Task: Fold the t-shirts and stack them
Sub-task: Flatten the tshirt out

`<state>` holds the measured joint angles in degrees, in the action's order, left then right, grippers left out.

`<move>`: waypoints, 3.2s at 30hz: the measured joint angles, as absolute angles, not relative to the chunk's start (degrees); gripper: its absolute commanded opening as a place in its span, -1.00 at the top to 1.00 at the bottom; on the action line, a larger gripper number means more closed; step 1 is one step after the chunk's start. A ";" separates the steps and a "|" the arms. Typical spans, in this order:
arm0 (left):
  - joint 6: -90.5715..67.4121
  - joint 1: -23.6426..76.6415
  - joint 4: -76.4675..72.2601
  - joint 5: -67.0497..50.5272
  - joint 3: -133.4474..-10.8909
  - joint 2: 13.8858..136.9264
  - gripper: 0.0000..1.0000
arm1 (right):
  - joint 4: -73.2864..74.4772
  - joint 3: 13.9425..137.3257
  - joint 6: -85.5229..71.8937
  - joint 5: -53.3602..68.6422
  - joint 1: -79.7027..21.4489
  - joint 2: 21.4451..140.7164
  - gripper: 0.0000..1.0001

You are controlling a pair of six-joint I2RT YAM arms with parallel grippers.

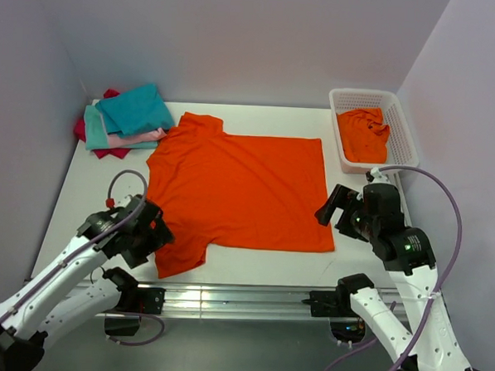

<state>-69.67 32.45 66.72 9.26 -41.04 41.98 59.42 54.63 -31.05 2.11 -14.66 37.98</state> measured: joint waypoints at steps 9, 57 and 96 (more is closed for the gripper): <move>-82.11 42.65 67.33 9.02 -35.35 43.75 -0.78 | 63.64 55.88 -31.20 1.37 -14.66 36.86 -0.98; -107.63 60.10 62.89 17.72 -35.97 73.34 -0.39 | 67.53 58.92 -29.43 -1.02 -17.50 43.44 -0.96; -86.46 49.54 57.95 21.28 -39.66 62.65 0.74 | 49.82 35.42 -50.17 0.86 -11.99 61.47 -0.79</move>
